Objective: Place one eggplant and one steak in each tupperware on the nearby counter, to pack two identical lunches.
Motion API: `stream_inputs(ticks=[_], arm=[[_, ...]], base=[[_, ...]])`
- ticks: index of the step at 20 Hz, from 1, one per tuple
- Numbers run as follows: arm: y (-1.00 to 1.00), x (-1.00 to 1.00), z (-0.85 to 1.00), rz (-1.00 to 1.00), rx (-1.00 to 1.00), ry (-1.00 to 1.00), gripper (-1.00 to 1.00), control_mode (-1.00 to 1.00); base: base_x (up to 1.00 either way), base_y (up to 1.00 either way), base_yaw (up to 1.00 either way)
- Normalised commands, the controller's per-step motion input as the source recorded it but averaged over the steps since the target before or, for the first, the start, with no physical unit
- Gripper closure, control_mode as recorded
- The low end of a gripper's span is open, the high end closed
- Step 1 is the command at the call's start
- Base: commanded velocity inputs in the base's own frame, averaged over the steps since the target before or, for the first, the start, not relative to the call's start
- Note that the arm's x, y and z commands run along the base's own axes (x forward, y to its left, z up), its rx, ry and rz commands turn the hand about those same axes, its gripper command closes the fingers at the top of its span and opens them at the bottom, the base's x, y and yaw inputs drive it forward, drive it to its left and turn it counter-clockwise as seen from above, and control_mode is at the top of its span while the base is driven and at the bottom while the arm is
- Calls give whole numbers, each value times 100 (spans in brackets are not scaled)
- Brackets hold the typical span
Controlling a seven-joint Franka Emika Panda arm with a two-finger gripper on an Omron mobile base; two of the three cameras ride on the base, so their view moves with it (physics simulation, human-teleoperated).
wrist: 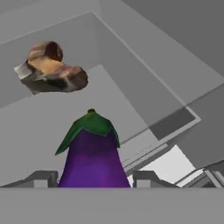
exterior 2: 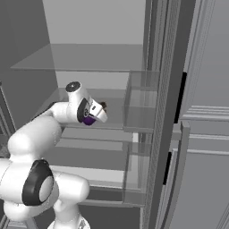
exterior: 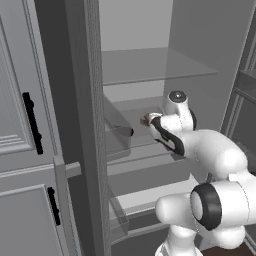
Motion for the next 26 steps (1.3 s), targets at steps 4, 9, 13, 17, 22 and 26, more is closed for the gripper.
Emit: stream_inputs(ticks=[4, 9, 13, 17, 22, 26], arm=[[8, -100, 35, 0, 0, -11, 100, -100], [6, -100, 62, 3, 1, -4, 100, -100], [6, -100, 78, 11, 1, -1, 100, -100], [18, -99, 63, 17, 0, 0, 100, -100], [22, -75, 65, 19, 0, -4, 100, -100], [16, -73, 62, 16, 0, -10, 100, -100]], base=[[0, 0, 0], [0, 0, 0], [0, 0, 0], [0, 0, 0], [0, 0, 0], [0, 0, 0]])
